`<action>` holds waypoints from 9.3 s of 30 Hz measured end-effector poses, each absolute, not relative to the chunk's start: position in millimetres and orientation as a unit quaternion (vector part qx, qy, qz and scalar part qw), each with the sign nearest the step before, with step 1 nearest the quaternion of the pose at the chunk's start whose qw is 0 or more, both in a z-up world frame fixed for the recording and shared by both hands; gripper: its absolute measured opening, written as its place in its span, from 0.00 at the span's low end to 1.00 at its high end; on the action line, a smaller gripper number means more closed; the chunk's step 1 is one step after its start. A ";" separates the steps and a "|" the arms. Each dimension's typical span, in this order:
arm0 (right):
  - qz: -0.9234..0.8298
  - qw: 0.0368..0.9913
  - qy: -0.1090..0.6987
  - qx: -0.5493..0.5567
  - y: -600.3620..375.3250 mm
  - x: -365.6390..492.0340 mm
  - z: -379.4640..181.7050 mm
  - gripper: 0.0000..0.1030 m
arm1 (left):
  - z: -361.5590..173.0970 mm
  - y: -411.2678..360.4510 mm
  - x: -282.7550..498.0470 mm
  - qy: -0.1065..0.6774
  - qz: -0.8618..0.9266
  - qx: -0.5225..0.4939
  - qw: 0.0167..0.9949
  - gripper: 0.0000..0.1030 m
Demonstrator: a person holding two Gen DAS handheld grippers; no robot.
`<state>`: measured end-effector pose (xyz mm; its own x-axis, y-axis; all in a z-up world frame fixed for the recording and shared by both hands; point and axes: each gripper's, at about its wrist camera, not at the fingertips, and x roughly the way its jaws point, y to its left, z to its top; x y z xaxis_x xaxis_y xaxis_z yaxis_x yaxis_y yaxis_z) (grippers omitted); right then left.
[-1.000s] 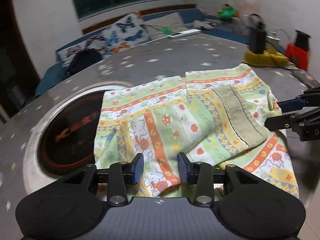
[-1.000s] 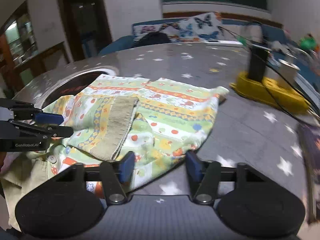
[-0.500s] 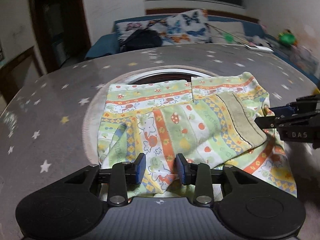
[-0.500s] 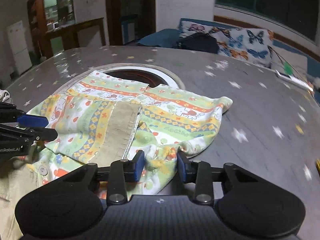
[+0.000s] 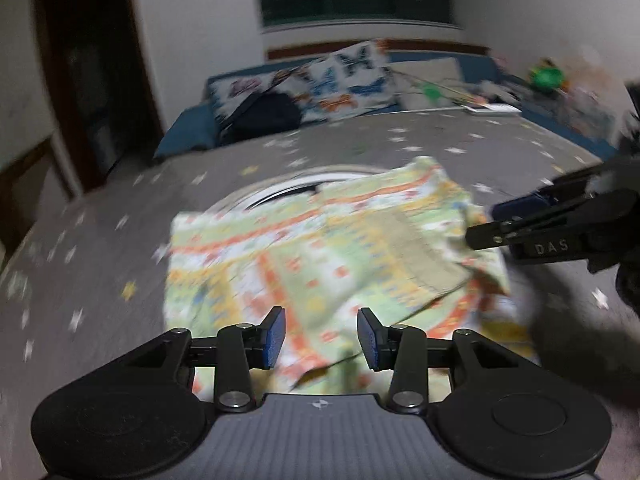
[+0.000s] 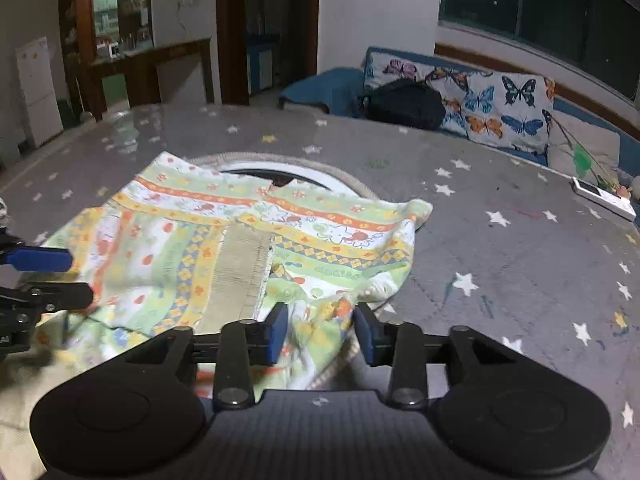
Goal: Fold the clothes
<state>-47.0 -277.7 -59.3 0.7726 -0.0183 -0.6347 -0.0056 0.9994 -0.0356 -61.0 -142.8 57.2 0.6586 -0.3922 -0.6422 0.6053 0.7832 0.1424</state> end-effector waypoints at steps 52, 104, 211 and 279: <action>0.079 0.931 0.356 -0.027 -232.9 -96.8 -63.5 0.44 | 48.0 -176.5 -57.3 0.297 -0.366 0.221 0.854 0.35; 0.119 0.932 0.342 -0.030 -199.8 -52.2 -60.3 0.44 | 57.9 -126.7 19.9 0.334 -0.275 0.062 0.899 0.55; 0.108 0.956 0.263 -0.073 -174.7 -27.4 -34.4 0.08 | 17.2 -37.2 -61.8 0.321 -0.149 0.027 0.935 0.84; -0.038 0.956 0.289 -0.007 -301.4 -162.2 -36.2 0.56 | 20.9 -54.8 -62.4 0.323 -0.099 0.122 0.933 0.99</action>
